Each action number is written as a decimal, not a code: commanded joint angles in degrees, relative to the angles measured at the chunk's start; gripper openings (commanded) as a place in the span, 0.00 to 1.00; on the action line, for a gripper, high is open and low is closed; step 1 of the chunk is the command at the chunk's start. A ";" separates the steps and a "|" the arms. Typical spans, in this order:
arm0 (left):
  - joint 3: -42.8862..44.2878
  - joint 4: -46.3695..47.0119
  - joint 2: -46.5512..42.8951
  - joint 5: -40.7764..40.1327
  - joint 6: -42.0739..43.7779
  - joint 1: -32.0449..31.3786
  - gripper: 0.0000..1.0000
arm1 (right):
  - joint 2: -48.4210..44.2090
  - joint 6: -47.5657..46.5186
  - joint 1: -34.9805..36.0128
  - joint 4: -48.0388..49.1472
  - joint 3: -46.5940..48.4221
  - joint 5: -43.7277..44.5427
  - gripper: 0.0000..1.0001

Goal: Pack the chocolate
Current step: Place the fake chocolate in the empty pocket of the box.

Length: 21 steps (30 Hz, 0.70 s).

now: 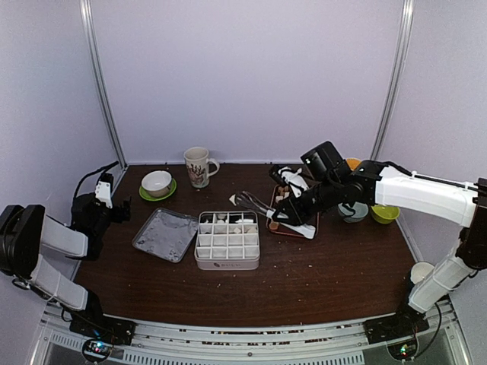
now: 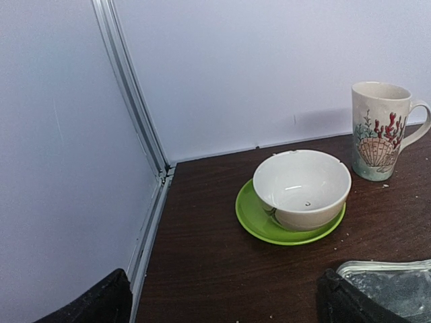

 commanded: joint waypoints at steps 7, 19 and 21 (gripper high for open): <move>1.16 1.63 0.22 -0.29 -0.50 0.41 0.98 | 3.28 -3.95 4.81 -0.03 2.89 -3.08 0.25; 1.12 1.62 0.22 -0.29 -0.50 0.42 0.98 | 8.32 -4.65 8.40 -0.04 5.45 -2.39 0.25; 1.12 1.65 0.22 -0.30 -0.54 0.40 0.98 | 9.39 -4.69 9.03 0.15 5.90 -2.35 0.25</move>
